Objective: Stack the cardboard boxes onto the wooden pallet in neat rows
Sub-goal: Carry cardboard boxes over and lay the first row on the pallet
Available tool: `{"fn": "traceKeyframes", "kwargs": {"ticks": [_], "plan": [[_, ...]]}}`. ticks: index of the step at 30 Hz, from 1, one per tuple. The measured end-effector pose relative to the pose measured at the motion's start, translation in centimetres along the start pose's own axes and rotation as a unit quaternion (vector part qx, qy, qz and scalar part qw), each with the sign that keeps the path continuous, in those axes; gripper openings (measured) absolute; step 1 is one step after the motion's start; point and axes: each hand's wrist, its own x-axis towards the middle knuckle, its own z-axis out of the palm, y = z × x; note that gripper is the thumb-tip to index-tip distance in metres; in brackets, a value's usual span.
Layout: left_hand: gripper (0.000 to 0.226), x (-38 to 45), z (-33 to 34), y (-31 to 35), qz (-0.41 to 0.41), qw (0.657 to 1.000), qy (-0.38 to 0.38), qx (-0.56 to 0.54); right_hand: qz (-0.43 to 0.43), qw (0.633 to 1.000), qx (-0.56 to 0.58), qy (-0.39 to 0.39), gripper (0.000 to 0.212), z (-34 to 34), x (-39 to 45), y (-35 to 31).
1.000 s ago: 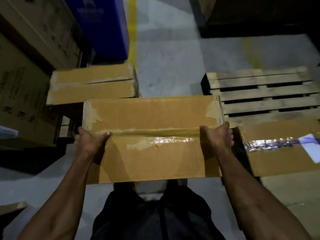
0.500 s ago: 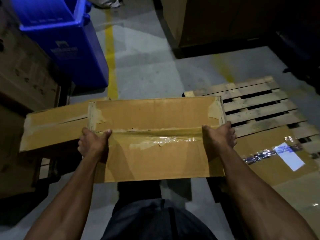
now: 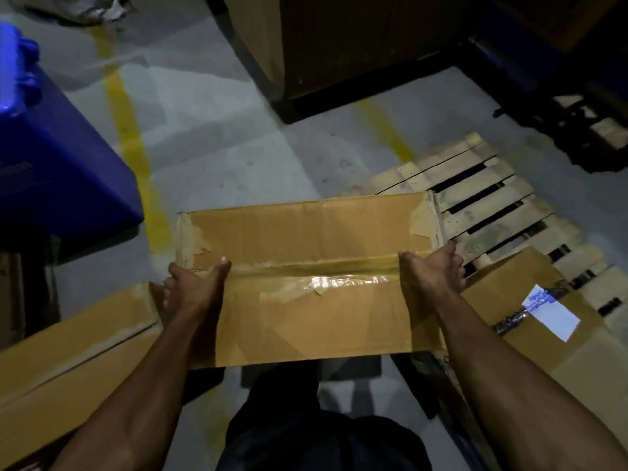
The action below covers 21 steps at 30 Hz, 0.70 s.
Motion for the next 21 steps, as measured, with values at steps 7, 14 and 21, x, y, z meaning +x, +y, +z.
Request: {"fn": "traceKeyframes", "kwargs": {"ticks": [7,14,21], "plan": [[0.112,3.4,2.9,5.0,0.010,0.999,-0.038,0.033,0.006,1.000,-0.008,0.010,0.100,0.6,6.2,-2.9],[0.097,2.6,8.8,7.0,-0.020,0.998,-0.024,0.046,-0.011,0.999,-0.037,-0.006,0.092,1.8,13.4,-2.1],[0.081,1.2,20.2,7.0,-0.068,0.995,-0.047,0.047,-0.035,0.995,-0.076,-0.055,0.090,6.5,23.5,3.1]]}}
